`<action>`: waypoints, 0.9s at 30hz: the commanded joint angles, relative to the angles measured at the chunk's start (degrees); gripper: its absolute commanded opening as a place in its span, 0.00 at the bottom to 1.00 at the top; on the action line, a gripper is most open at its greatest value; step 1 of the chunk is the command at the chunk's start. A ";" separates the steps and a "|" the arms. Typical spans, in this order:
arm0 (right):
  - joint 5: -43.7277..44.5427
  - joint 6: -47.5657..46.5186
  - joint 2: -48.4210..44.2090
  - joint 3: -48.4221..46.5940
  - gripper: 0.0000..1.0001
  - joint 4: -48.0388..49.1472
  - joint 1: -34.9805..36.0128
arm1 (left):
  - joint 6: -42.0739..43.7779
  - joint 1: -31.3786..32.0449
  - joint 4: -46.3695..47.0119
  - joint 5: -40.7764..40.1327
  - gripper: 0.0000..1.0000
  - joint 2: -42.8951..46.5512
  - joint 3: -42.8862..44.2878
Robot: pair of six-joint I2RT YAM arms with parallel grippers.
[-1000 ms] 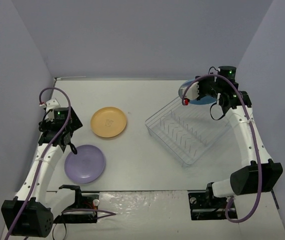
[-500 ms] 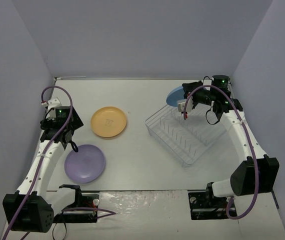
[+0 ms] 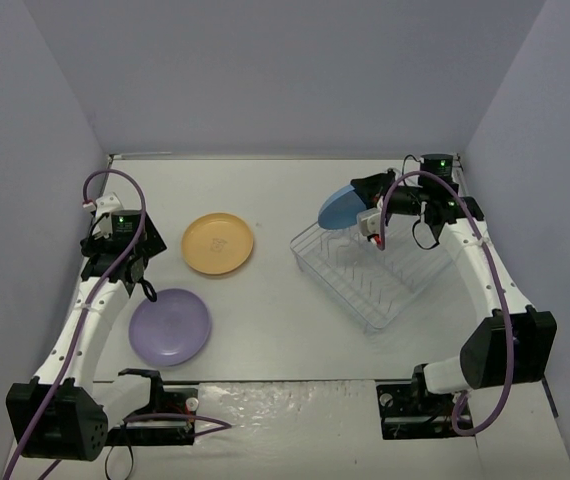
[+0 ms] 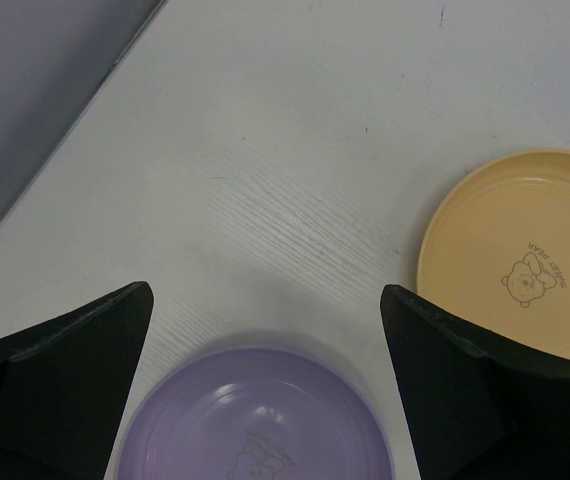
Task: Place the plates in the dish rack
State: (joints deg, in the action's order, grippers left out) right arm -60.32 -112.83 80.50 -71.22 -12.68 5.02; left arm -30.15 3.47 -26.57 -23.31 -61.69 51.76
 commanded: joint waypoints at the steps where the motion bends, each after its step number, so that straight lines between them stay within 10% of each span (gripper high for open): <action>1: -5.77 -7.09 1.20 -0.86 0.00 -0.31 0.78 | 0.80 -0.31 0.83 -1.39 0.97 -0.09 3.68; 27: -8.20 -14.59 10.59 -1.43 0.02 -7.16 4.71 | 0.73 -0.30 0.76 -1.09 0.97 -2.21 4.28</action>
State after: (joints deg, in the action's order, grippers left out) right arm -64.90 -114.55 91.75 -71.18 -17.27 9.09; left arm -30.15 3.40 -27.18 -23.44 -63.01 52.34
